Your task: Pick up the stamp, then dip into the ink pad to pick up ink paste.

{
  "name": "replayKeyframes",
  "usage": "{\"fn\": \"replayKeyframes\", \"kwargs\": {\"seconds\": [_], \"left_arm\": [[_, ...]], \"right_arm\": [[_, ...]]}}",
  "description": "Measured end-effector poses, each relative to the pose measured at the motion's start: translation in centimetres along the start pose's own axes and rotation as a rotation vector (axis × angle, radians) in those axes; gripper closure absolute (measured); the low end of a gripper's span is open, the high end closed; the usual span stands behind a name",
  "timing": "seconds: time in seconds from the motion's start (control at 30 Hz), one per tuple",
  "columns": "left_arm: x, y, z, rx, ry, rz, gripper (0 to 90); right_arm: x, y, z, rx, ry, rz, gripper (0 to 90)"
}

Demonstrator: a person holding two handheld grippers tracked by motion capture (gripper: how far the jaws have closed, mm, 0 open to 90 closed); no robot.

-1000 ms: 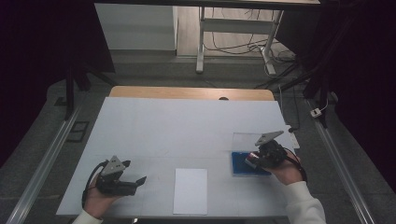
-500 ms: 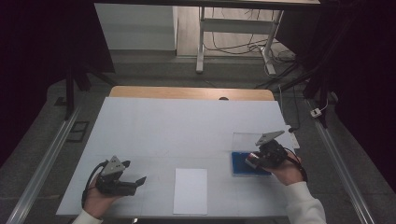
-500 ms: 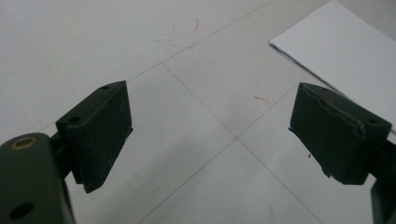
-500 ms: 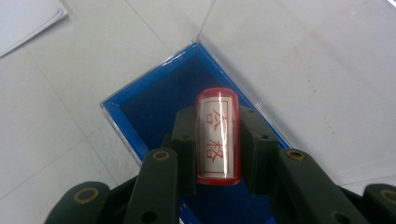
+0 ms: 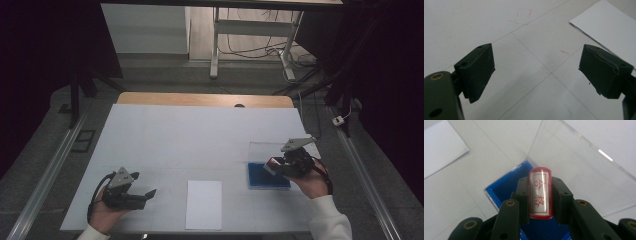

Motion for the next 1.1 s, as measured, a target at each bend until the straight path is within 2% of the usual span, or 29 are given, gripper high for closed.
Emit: {"fn": "replayKeyframes", "kwargs": {"seconds": [0.4, 0.63, 0.87, 1.1], "left_arm": [[0.0, 0.0, 0.0, 0.002, 0.001, 0.000, 12.9], [0.0, 0.0, 0.0, 0.003, -0.002, 0.001, 12.9], [0.0, -0.1, 0.0, 0.003, -0.002, 0.001, 12.9], [0.0, -0.1, 0.1, 0.009, -0.003, 0.005, 12.9]], "right_arm": [[-0.2, 0.4, -0.9, -0.056, 0.009, 0.024, 70.0], [-0.3, 0.5, -1.2, -0.068, 0.006, 0.034, 70.0], [0.1, 0.8, -1.2, -0.067, 0.002, 0.023, 70.0], [0.3, 0.8, -0.8, -0.040, -0.016, 0.000, 70.0]]}}
Point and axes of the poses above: each handheld gripper's, and its own axes: z roughly forward along the jaws, y roughly out of its top, x roughly to its left, the point moved 5 cm from there along z, roughly forward along the jaws, and after that the axes turned 10 degrees about -y, right-handed, at the moved point
